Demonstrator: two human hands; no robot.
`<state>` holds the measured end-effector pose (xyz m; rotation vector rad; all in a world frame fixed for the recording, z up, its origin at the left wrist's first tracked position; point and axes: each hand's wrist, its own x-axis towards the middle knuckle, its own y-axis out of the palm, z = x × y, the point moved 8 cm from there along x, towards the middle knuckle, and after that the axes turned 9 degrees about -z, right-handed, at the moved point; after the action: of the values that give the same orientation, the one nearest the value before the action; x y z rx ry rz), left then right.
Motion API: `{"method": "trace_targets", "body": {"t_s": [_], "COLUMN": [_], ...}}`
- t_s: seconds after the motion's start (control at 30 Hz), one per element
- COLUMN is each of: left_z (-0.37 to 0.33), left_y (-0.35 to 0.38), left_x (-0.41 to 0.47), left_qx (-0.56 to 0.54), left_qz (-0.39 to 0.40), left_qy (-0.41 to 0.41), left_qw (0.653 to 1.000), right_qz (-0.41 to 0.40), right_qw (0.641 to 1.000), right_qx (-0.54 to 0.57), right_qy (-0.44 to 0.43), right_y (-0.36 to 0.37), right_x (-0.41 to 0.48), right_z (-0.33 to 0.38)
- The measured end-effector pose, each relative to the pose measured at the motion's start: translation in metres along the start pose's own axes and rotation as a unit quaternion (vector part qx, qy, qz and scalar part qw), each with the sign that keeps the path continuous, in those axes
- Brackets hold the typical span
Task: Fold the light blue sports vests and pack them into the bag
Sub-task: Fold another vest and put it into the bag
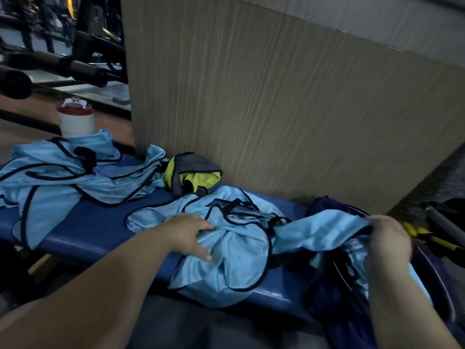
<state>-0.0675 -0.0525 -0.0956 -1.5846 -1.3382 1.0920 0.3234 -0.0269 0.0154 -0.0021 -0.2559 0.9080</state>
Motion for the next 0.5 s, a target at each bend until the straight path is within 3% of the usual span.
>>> {"method": "trace_targets", "body": {"t_s": [0.07, 0.13, 0.23, 0.3, 0.4, 0.5], "left_z": [0.005, 0.002, -0.008, -0.019, -0.031, -0.019], "left_y": [0.0, -0.007, -0.009, -0.006, -0.001, -0.015], "left_x": [0.004, 0.007, 0.009, 0.007, 0.0, -0.002], "left_qx": [0.038, 0.021, -0.036, -0.12, -0.224, -0.253], "left_qz": [-0.026, -0.072, -0.076, -0.045, 0.031, -0.024], "left_qy": [-0.013, -0.004, 0.022, 0.042, 0.059, 0.03], "left_qw": [0.999, 0.997, 0.996, 0.991, 0.972, 0.967], "right_qz": [0.116, 0.144, 0.099, 0.152, 0.328, 0.416], "right_qw": [0.985, 0.951, 0.912, 0.874, 0.836, 0.775], "right_qx": [-0.127, -0.248, -0.261, -0.242, -0.274, -0.376], "right_qy": [-0.027, -0.115, -0.301, -0.392, -0.345, -0.292], "right_y": [0.023, 0.041, 0.059, 0.083, 0.129, 0.158], "right_x": [-0.014, -0.03, -0.069, -0.1, -0.139, -0.161], "right_z": [0.0, 0.0, 0.028, 0.04, 0.012, -0.03]}}
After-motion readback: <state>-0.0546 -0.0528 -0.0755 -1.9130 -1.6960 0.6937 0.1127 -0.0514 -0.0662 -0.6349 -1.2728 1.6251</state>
